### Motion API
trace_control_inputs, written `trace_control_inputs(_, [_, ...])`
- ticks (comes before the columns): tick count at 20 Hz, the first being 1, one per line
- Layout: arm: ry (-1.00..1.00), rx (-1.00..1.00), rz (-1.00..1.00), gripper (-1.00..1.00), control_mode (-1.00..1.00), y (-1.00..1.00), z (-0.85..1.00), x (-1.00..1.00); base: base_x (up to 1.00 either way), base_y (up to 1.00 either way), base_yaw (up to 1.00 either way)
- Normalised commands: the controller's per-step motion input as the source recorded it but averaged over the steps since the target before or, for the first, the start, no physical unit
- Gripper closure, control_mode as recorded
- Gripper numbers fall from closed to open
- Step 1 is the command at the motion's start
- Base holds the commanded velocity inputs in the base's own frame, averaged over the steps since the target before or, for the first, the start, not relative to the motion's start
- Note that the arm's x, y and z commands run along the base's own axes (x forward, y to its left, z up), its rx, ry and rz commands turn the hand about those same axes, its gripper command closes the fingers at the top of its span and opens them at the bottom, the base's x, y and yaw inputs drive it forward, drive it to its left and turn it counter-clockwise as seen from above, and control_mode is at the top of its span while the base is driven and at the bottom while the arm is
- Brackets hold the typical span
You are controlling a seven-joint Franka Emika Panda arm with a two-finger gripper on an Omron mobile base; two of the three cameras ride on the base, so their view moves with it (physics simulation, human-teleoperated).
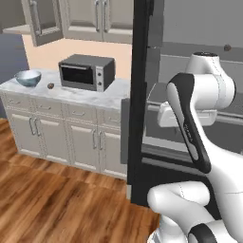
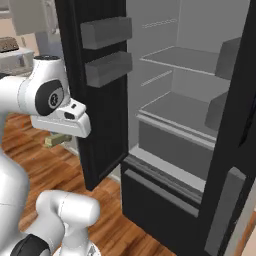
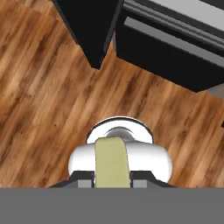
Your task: Pick the egg and butter from the fridge and place them by the bowl for mixing.
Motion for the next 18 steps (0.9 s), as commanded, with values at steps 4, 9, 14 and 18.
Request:
trace_control_inputs(4, [0.0, 0.0, 0.0, 1.0, 1.0, 0.0, 0.0, 0.0, 0.19, -0.03, 0.92])
trace_control_inputs(9, [0.0, 0.0, 0.0, 1.0, 1.0, 0.0, 0.0, 0.0, 0.09, 0.0, 1.0])
trace_control_inputs(14, [0.0, 0.0, 0.0, 1.0, 1.0, 0.0, 0.0, 0.0, 0.86, 0.07, 0.6])
trace_control_inputs(18, [0.0, 0.0, 0.0, 1.0, 1.0, 0.0, 0.0, 0.0, 1.0, 0.0, 0.21])
